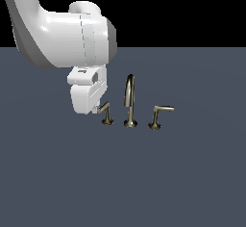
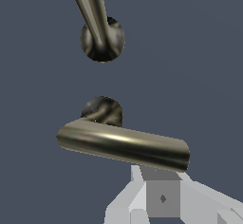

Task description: Turn on the faucet by rotating a designated handle.

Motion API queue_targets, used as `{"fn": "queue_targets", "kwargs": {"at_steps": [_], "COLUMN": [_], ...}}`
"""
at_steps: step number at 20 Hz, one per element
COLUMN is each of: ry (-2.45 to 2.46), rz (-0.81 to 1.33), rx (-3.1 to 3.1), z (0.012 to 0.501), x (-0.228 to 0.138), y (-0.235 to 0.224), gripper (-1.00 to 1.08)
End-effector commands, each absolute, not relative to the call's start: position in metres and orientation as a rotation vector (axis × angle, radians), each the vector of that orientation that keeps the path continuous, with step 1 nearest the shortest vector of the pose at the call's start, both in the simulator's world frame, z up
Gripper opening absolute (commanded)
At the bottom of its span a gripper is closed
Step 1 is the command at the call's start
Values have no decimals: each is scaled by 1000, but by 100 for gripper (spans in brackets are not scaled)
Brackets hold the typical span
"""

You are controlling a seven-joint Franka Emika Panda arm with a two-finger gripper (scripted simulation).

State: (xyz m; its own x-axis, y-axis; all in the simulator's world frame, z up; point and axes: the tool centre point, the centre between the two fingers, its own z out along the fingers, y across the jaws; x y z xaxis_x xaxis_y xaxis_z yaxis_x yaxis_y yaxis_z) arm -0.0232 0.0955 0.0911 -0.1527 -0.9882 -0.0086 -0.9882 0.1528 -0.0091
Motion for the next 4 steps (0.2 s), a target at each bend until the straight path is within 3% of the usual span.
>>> {"fn": "queue_targets", "kwargs": {"at_steps": [1, 4], "ry": [2396, 2396], "rz": [-2, 0], "rx": [-2029, -2031], "z": [91, 91], "x": [-32, -38], "y": [80, 75], "gripper": [-100, -100]}}
